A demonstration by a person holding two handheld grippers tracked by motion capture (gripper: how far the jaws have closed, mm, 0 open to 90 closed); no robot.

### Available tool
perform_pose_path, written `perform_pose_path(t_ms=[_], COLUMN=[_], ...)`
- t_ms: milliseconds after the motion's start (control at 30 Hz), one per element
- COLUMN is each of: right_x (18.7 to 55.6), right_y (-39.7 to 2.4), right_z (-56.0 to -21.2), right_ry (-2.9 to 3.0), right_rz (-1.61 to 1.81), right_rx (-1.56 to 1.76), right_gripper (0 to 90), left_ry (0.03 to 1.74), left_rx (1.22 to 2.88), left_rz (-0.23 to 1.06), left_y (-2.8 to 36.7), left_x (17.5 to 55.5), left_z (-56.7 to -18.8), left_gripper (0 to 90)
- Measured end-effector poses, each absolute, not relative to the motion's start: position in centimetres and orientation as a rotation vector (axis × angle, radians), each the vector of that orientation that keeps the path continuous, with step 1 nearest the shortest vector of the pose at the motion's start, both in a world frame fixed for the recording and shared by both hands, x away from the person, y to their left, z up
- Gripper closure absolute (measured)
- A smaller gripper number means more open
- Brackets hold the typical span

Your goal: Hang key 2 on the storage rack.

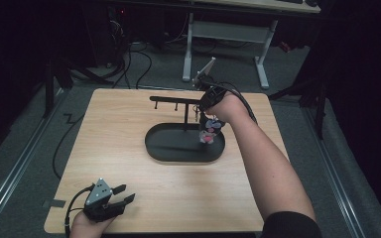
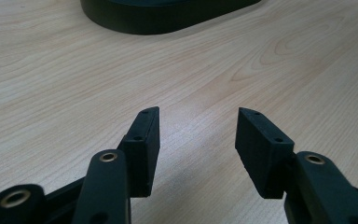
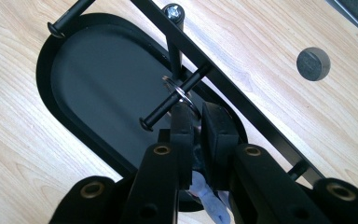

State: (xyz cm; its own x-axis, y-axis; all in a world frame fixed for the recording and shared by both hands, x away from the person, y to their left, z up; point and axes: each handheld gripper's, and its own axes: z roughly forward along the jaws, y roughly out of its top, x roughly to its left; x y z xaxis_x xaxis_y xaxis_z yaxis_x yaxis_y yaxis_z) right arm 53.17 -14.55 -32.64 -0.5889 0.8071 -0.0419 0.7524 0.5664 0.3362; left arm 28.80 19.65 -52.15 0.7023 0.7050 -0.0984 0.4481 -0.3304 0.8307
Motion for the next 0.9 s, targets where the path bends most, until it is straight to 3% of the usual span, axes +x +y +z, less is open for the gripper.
perform_pose_path(t_ms=[200, 433, 900], right_x=[52.3, 48.6, 40.3], right_y=[-15.0, -16.4, -20.9], right_z=[-32.3, -32.4, -38.5], right_ry=[2.579, 2.531, 2.436], right_rz=[0.464, 0.593, 0.862], right_rx=[1.302, 1.275, 1.289], right_gripper=[78.8, 65.3, 56.1], left_ry=[0.889, 0.884, 0.888], left_rx=[1.979, 1.987, 2.003], left_rz=[0.353, 0.355, 0.357], left_y=[19.7, 19.5, 18.9], left_x=[28.8, 28.7, 28.6], left_z=[-52.1, -52.1, -52.4], left_gripper=[50.5, 49.9, 49.6])
